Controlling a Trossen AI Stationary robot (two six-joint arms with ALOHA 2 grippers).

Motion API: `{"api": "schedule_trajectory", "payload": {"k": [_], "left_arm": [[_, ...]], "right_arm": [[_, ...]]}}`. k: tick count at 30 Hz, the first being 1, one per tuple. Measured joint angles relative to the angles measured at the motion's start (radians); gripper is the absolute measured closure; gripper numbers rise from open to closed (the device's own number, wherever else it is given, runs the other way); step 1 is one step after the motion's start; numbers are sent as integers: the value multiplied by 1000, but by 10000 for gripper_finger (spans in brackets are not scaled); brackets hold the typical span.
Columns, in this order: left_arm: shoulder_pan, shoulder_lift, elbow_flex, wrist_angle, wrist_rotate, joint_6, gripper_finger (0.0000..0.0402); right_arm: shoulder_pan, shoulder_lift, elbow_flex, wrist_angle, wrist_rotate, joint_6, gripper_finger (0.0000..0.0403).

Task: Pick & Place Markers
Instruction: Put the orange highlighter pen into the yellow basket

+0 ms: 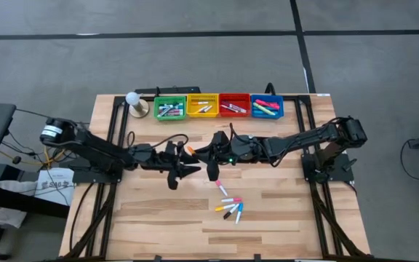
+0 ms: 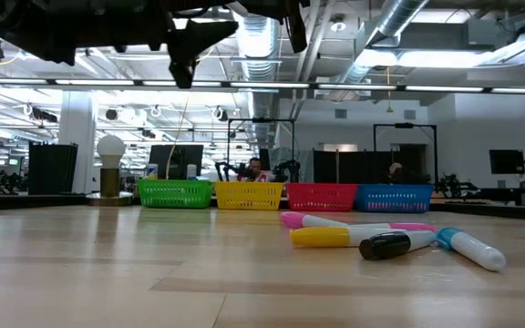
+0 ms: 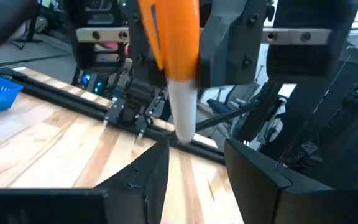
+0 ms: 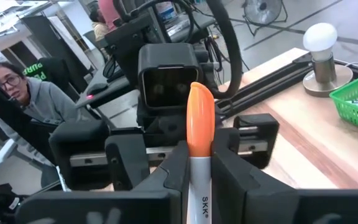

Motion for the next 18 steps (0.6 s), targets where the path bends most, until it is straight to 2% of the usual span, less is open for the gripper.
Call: {"api": "schedule_trajectory", "payload": {"k": [12, 18], "left_arm": [[5, 32, 23, 69, -8, 52, 247], [5, 32, 23, 92, -52, 52, 247]], "right_arm": [[10, 0, 0, -7, -1, 1, 361], [17, 0, 0, -7, -3, 2, 359]]}}
